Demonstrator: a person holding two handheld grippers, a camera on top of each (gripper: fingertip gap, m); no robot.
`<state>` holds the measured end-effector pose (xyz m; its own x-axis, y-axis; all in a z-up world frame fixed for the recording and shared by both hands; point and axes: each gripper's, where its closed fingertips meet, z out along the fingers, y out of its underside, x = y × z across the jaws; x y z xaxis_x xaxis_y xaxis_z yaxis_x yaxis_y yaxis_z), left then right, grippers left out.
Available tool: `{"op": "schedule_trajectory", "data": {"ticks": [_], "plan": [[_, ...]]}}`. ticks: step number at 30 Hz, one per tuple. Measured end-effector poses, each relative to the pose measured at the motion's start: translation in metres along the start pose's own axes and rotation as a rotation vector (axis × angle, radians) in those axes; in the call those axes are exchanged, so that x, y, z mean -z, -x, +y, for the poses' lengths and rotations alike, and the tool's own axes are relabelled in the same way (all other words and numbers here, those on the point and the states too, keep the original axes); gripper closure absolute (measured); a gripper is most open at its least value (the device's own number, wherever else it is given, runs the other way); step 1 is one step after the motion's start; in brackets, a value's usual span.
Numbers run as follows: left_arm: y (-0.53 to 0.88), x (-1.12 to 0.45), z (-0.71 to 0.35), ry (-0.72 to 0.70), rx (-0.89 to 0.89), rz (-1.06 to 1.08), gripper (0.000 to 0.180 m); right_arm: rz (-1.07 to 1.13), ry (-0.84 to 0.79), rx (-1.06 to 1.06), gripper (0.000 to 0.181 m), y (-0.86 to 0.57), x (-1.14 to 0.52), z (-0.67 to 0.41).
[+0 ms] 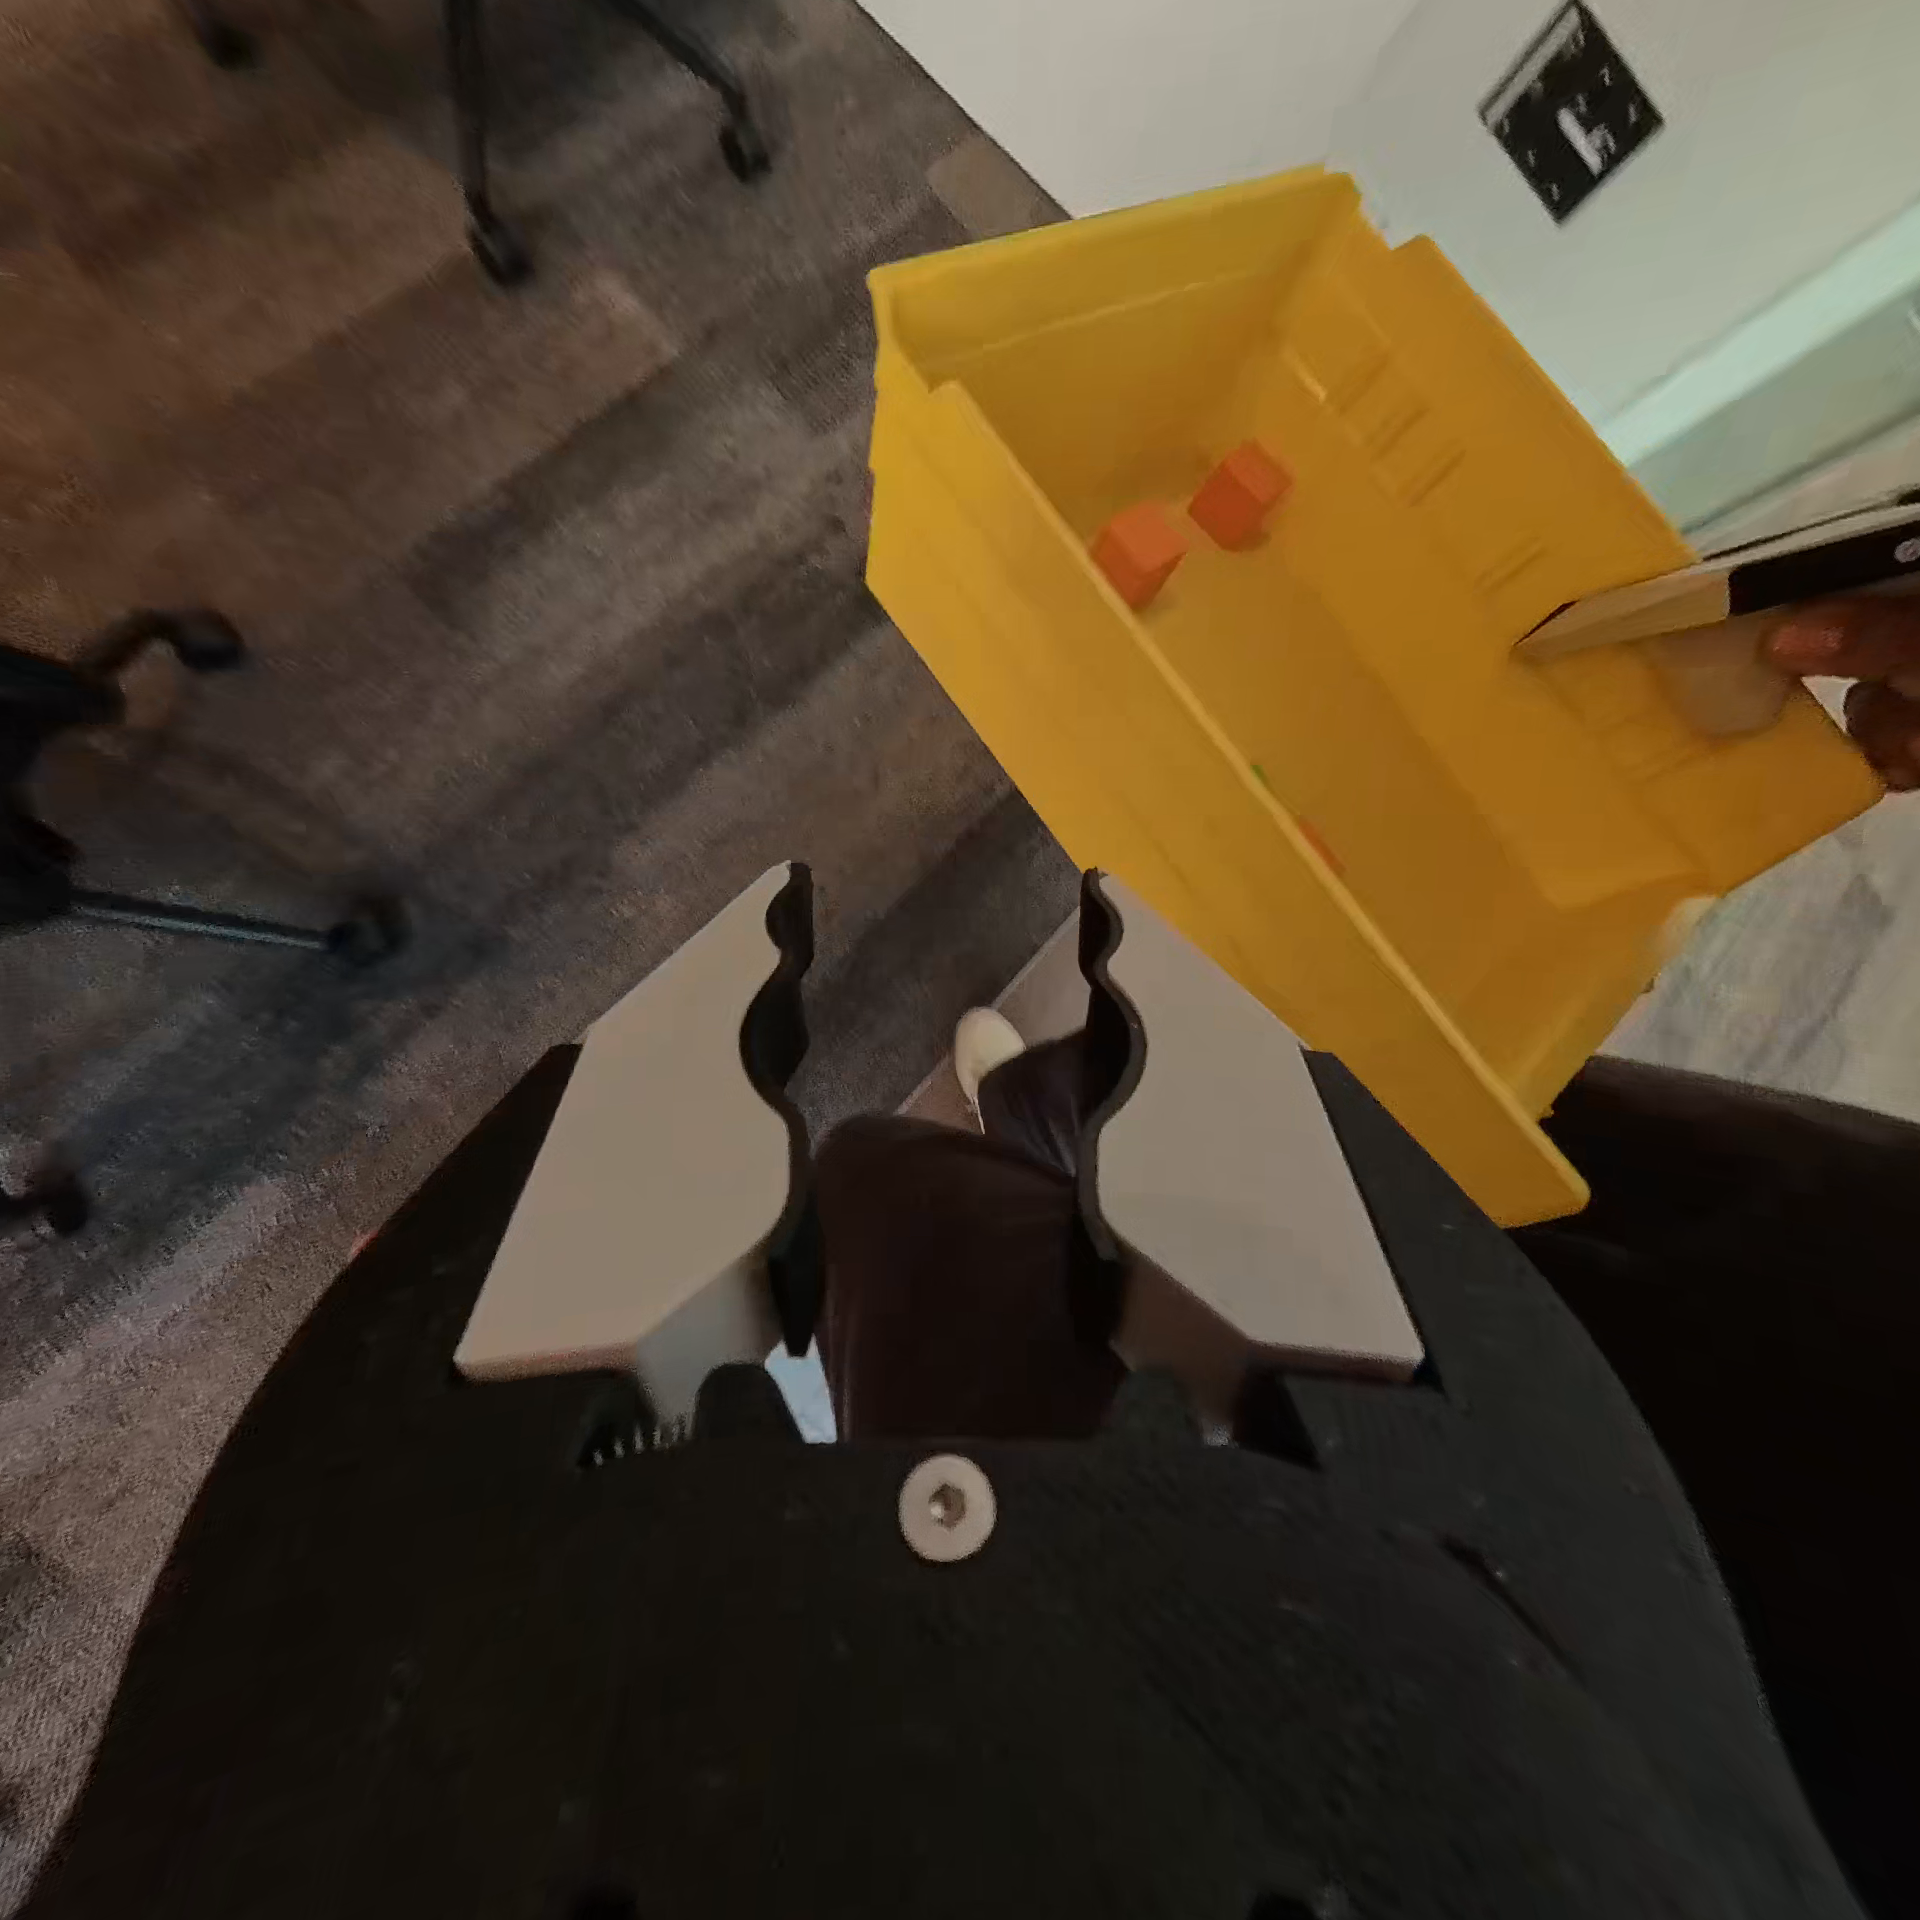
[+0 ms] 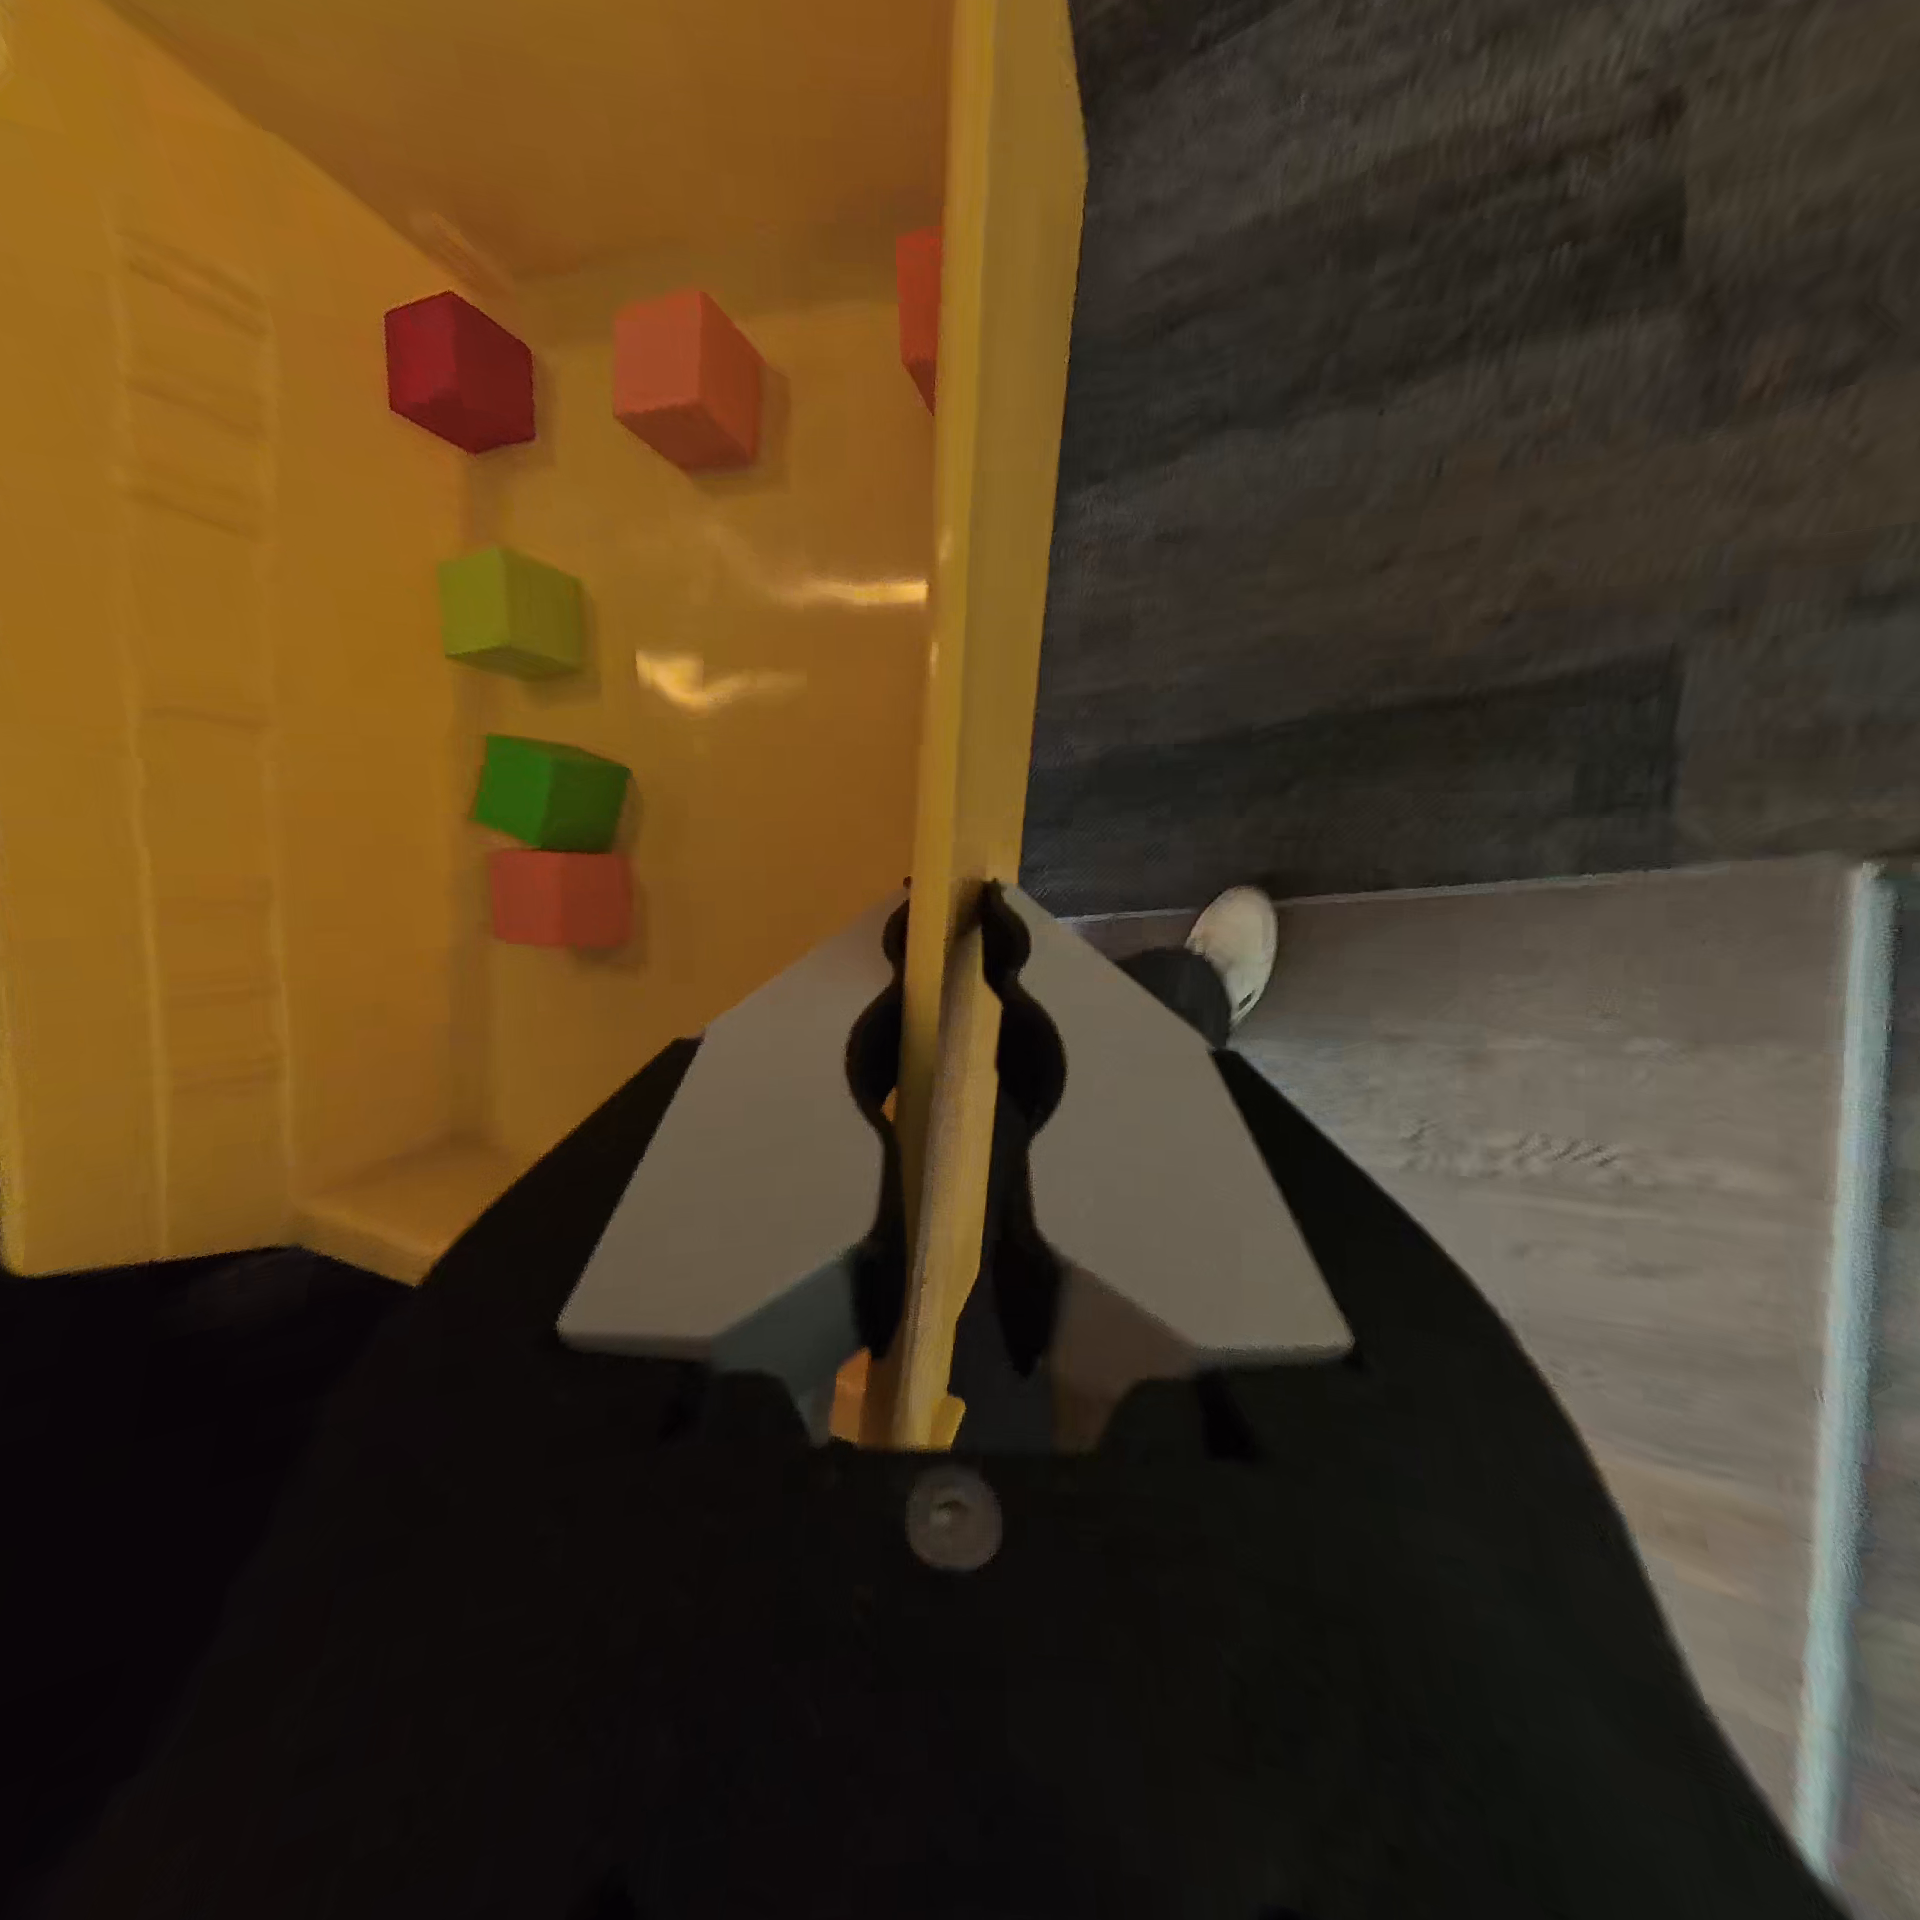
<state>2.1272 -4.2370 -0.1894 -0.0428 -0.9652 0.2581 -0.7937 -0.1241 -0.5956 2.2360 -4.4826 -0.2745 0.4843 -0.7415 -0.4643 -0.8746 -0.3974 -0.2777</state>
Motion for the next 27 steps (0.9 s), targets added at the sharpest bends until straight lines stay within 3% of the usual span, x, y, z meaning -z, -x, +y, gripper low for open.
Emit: {"op": "schedule_trajectory", "data": {"ticks": [6, 9, 14, 18, 24, 27], "plan": [[0.109, -0.108, -0.144, -0.087, 0.110, 0.037, 0.130, -0.003, 0.000, 0.253, 0.176, 0.009, -0.065, -0.257], [0.180, -0.168, -0.225, -0.200, 0.150, 0.089, 0.141, -0.046, -0.013, 0.255, 0.174, 0.024, -0.120, -0.373], [0.322, -0.201, -0.406, -0.357, 0.113, 0.079, 0.144, -0.081, -0.002, 0.275, 0.173, 0.070, -0.205, -0.565], [0.431, -0.206, -0.531, -0.345, 0.091, -0.004, 0.130, -0.126, 0.011, 0.300, 0.174, 0.115, -0.266, -0.710], [0.618, -0.279, -0.647, -0.289, 0.051, -0.134, 0.125, -0.207, 0.052, 0.317, 0.176, 0.165, -0.400, -0.911], [0.717, -0.318, -0.698, -0.257, 0.113, -0.187, 0.127, -0.240, 0.085, 0.331, 0.175, 0.189, -0.468, -1.014]]}}
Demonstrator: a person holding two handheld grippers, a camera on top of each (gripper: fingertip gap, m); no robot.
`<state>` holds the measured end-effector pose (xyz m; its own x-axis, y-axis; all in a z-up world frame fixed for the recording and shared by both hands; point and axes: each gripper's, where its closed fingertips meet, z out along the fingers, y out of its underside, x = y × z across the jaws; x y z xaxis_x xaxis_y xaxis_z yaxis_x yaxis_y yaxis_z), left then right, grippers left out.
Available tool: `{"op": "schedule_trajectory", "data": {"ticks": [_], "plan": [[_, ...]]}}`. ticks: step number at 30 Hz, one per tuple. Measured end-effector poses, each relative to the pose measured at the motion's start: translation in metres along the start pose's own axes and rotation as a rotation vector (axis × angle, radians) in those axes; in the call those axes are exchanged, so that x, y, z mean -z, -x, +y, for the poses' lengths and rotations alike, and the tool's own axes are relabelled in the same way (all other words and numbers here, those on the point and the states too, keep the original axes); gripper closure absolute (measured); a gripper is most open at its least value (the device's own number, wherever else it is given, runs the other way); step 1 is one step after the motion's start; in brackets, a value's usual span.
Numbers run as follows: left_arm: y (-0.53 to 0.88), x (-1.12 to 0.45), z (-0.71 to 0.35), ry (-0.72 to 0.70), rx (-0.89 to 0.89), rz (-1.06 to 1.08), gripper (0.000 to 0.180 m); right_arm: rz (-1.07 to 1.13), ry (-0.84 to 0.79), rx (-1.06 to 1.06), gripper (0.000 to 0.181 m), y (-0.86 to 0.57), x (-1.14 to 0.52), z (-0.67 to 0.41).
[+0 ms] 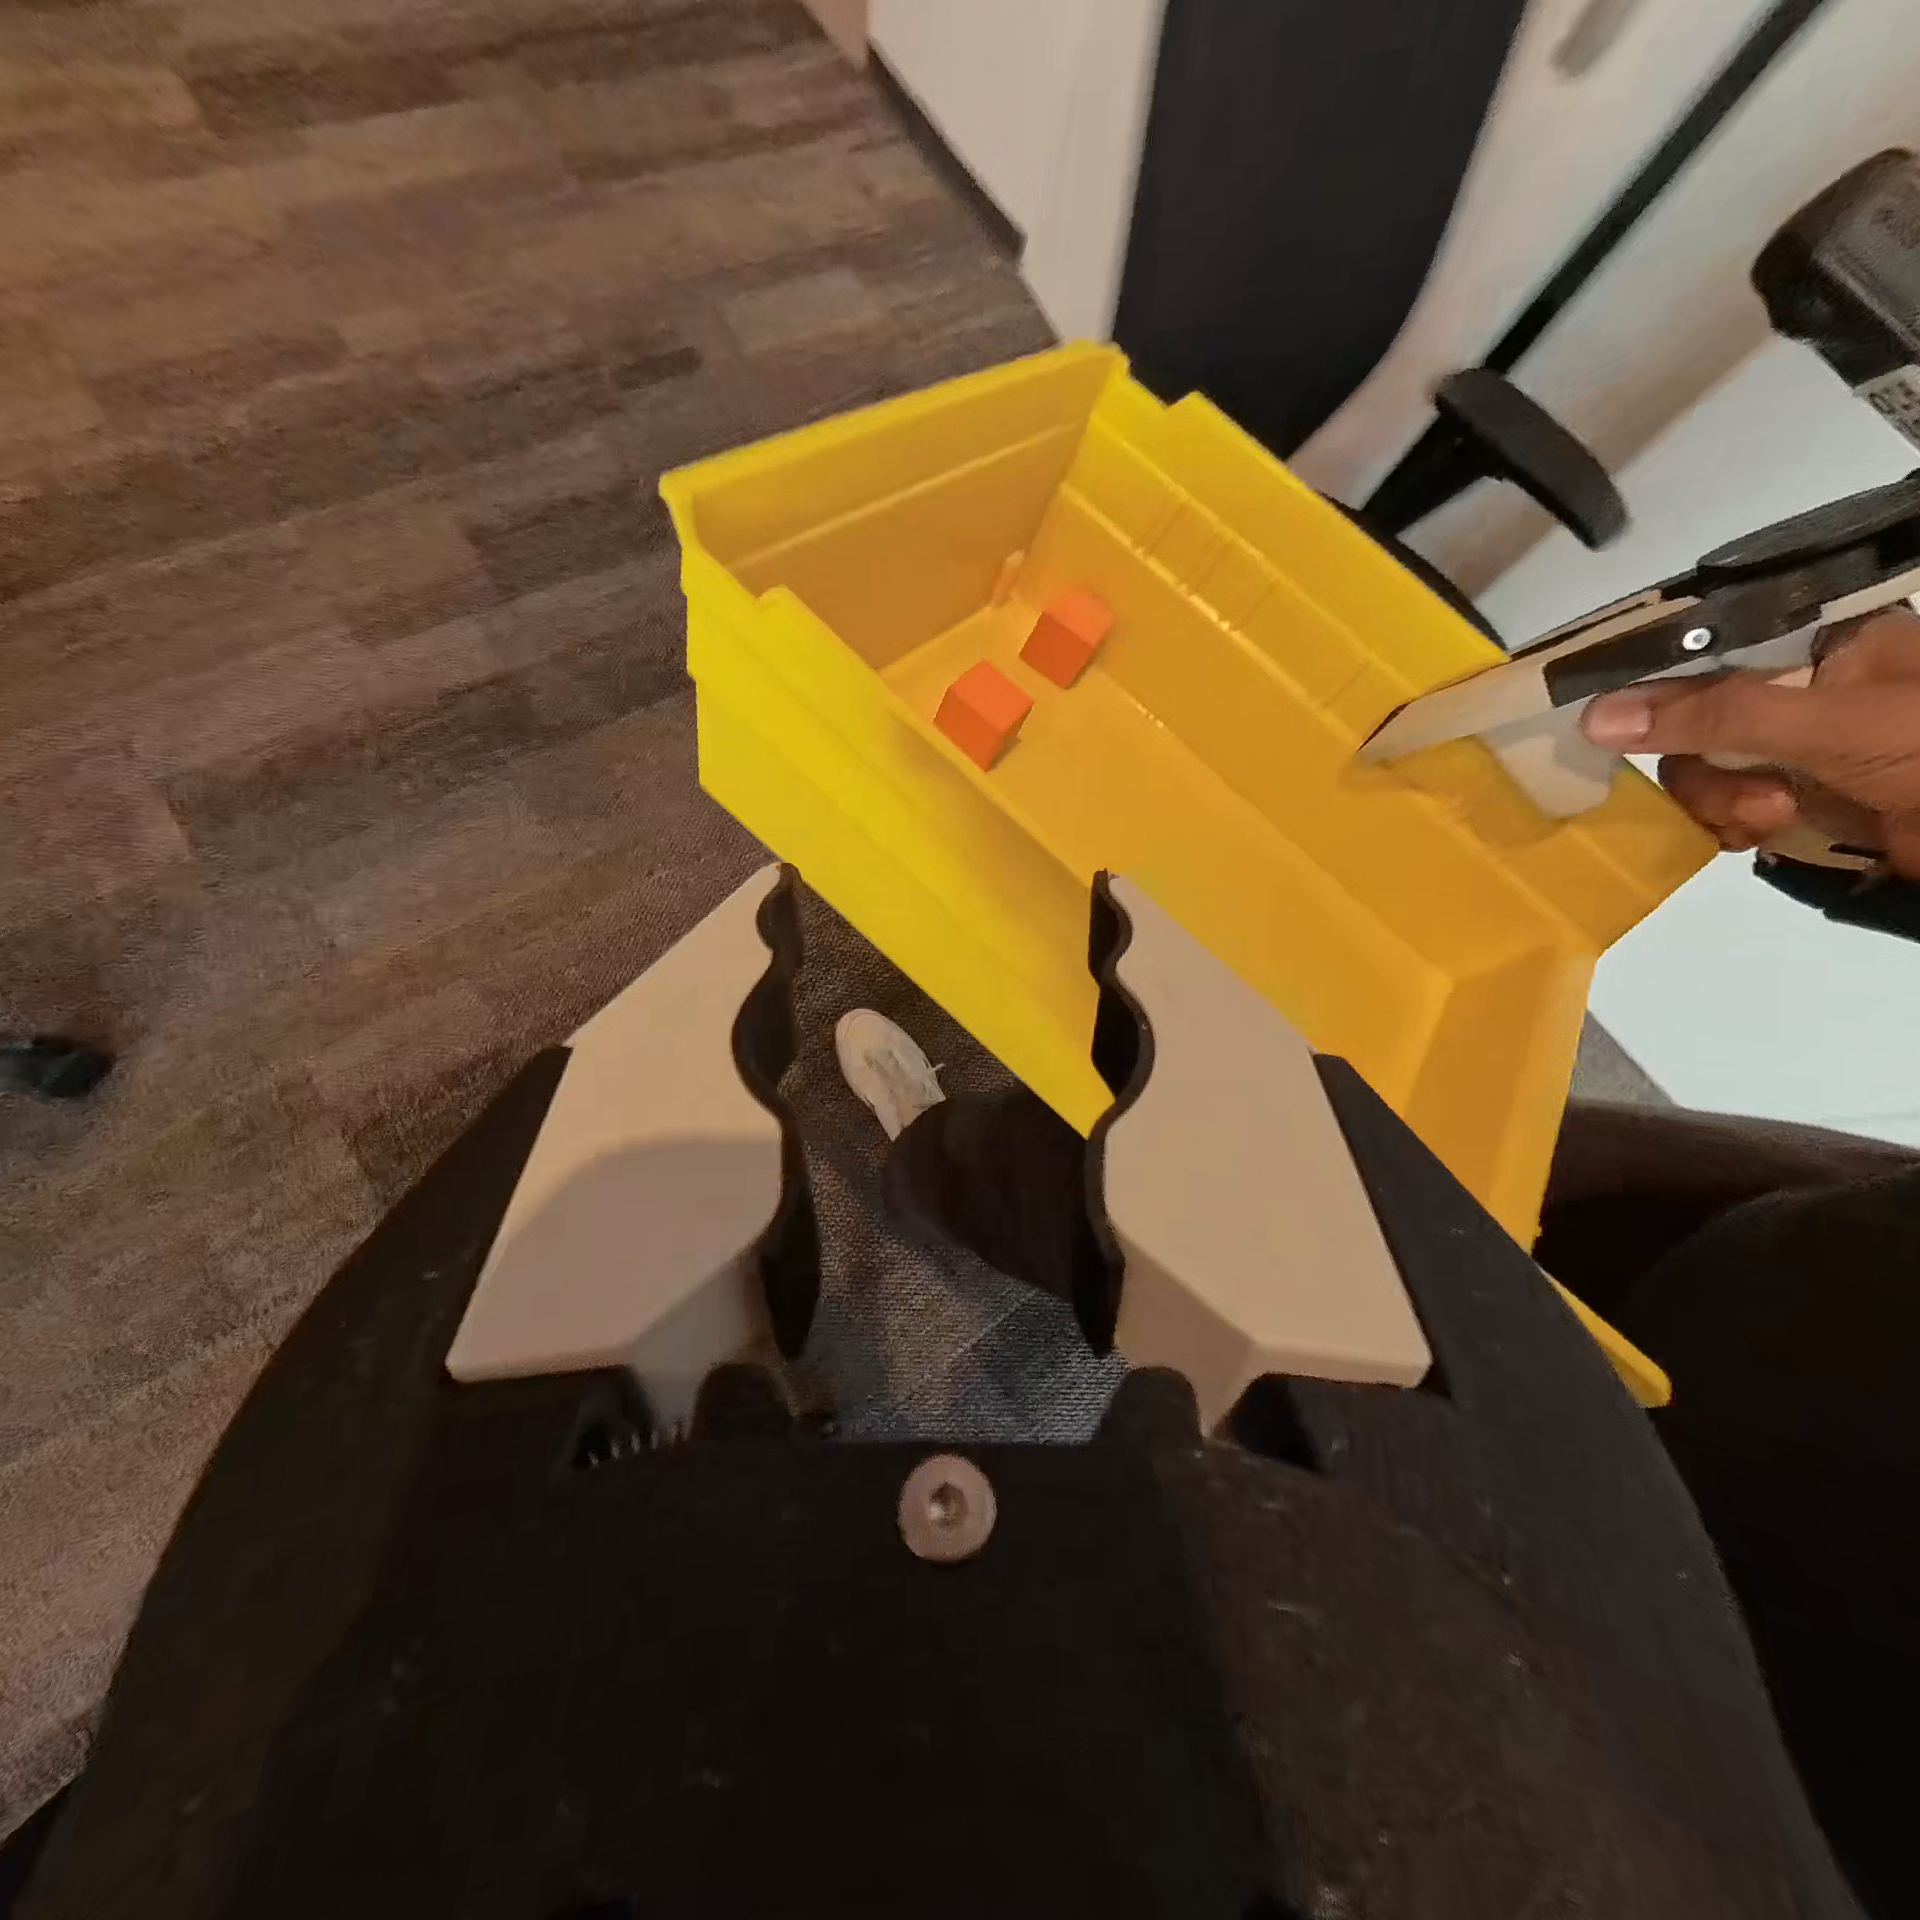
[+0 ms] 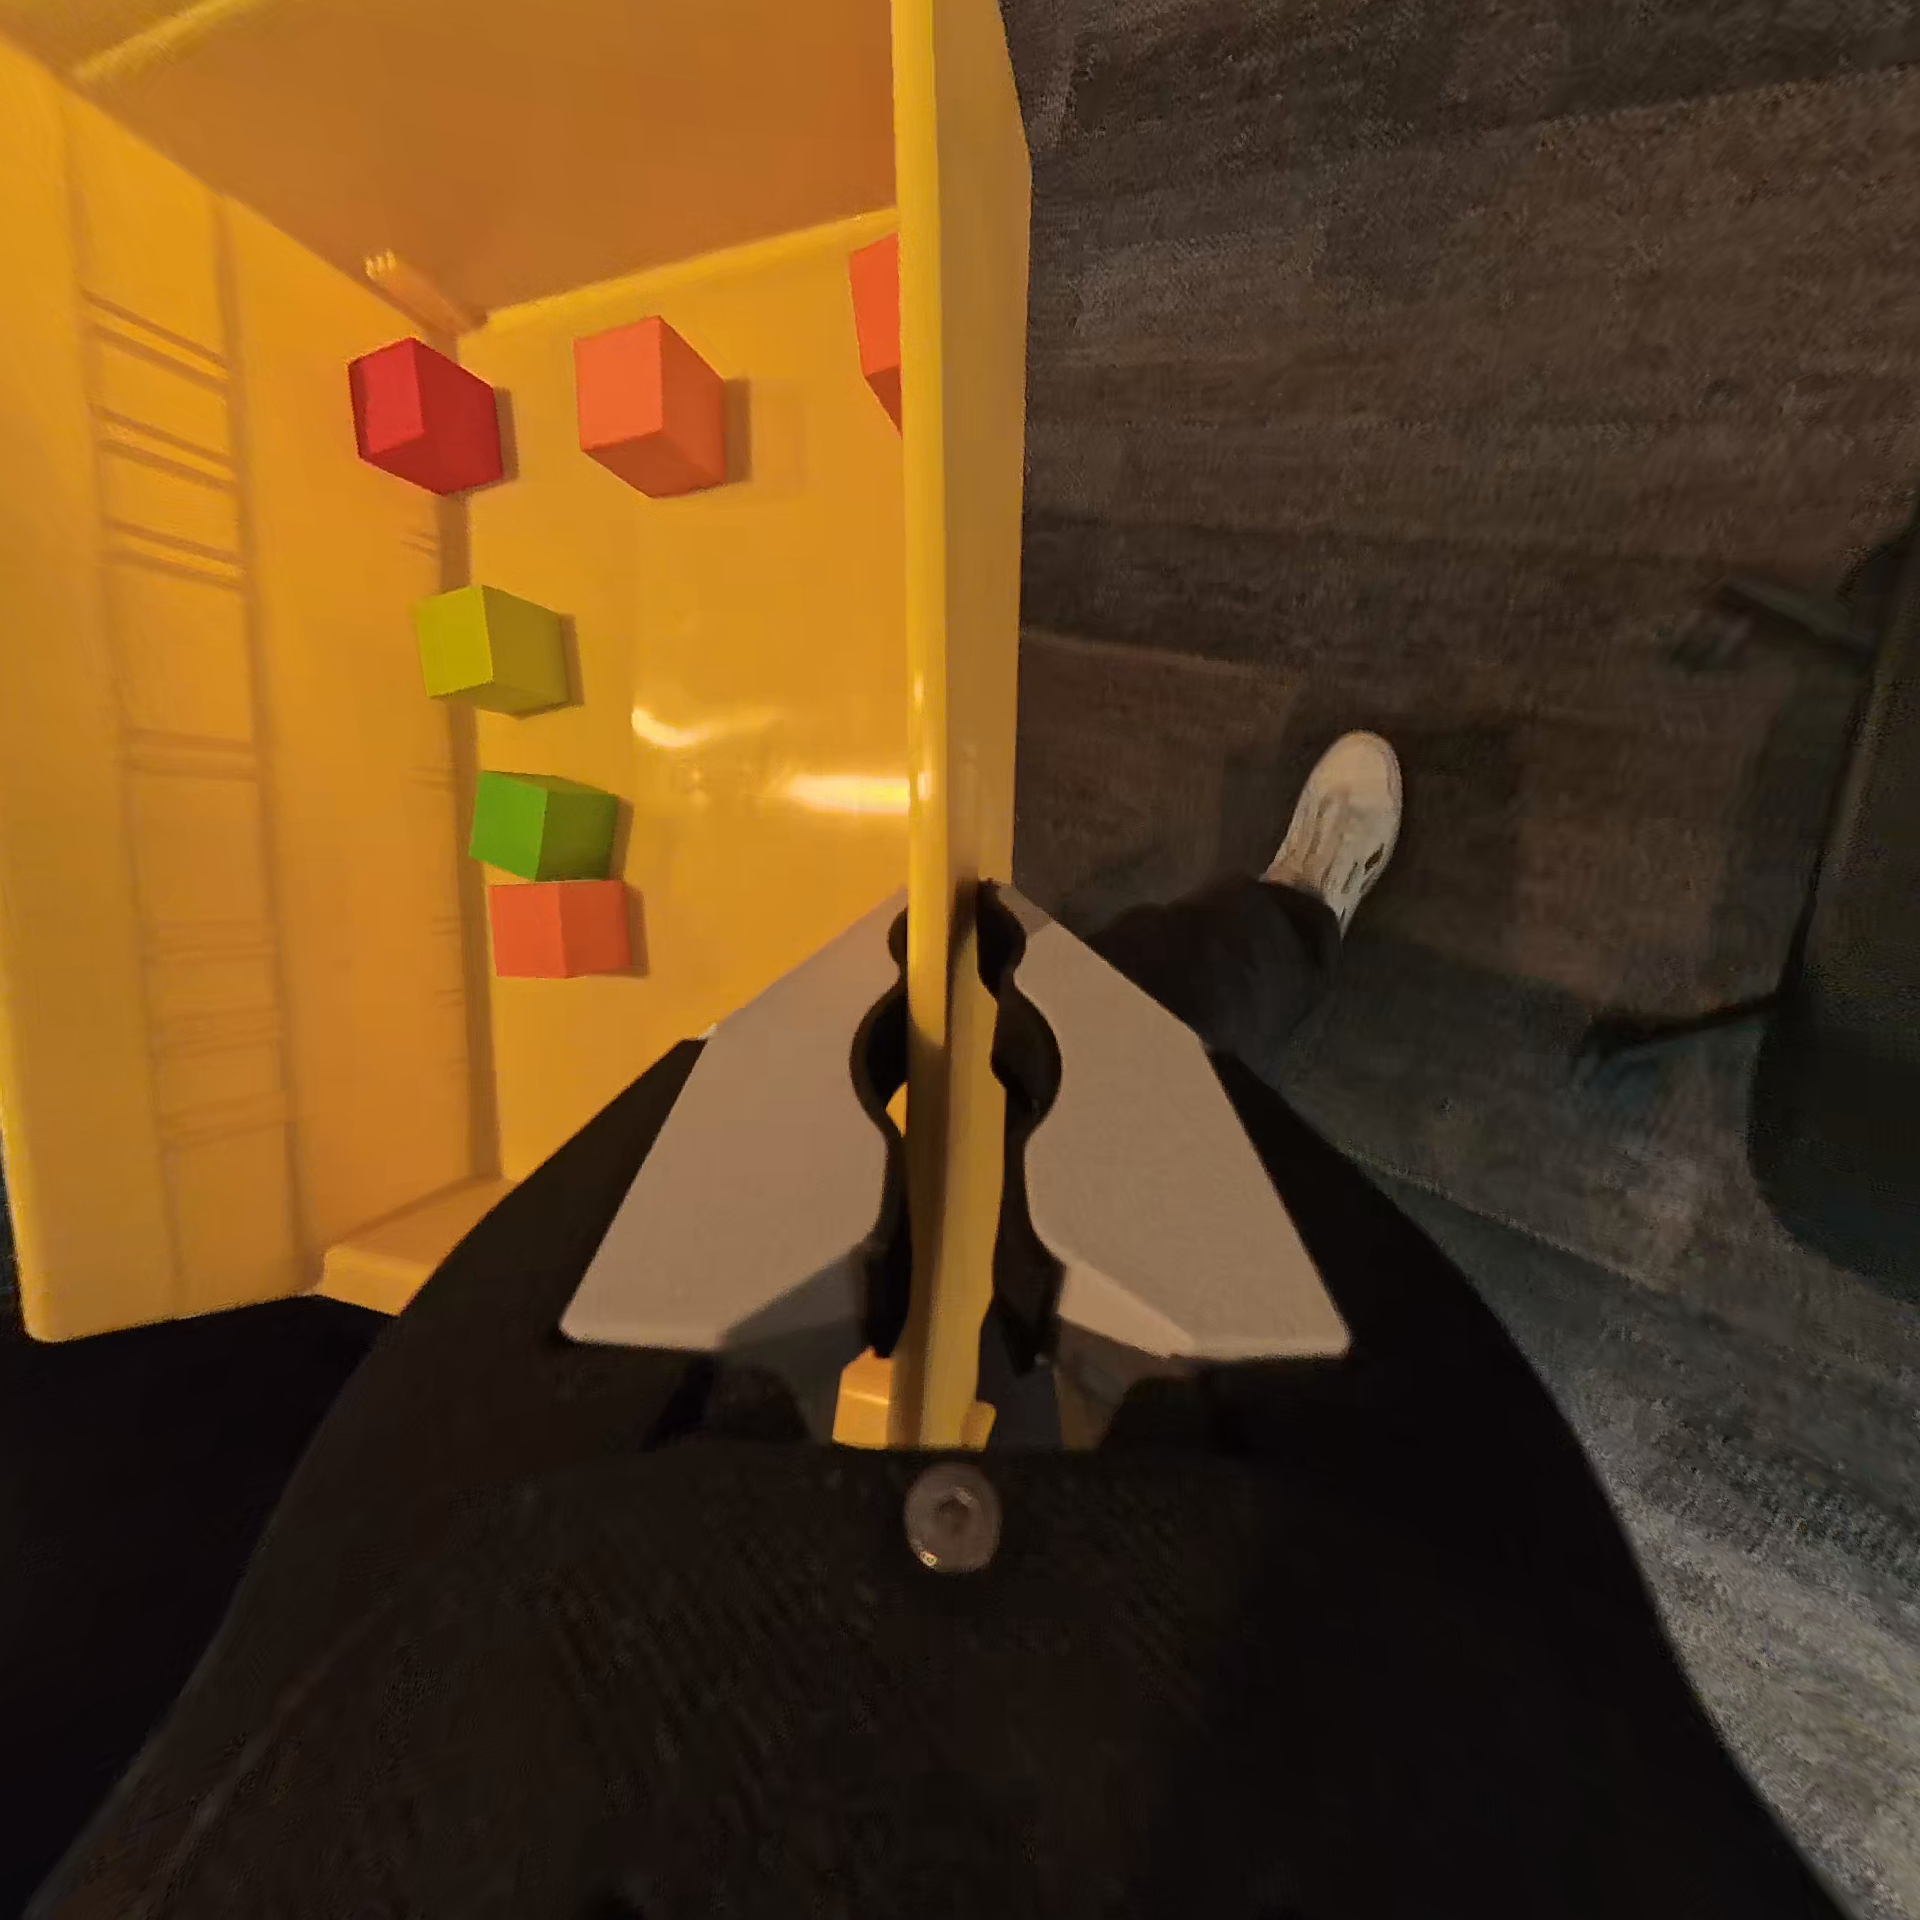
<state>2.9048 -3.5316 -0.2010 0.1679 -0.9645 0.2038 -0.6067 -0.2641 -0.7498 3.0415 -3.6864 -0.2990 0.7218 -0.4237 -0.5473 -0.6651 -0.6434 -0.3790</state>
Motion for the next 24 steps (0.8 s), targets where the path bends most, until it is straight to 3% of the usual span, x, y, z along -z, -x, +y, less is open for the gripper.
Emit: {"op": "schedule_trajectory", "data": {"ticks": [3, 12, 17, 24], "plan": [[0.063, -0.050, -0.072, -0.004, 0.119, 0.015, 0.126, -0.005, 0.029, 0.020, 0.174, -0.017, -0.040, -0.113], [0.288, -0.185, -0.249, 0.006, 0.161, -0.072, 0.120, 0.023, 0.050, 0.142, 0.176, -0.040, -0.139, -0.449], [0.427, -0.293, -0.311, -0.003, 0.260, 0.036, 0.123, 0.089, -0.008, 0.045, 0.173, -0.066, -0.224, -0.608], [0.641, -0.378, -0.481, 0.066, 0.169, 0.065, 0.123, 0.096, -0.045, -0.072, 0.173, -0.064, -0.323, -0.821]]}}
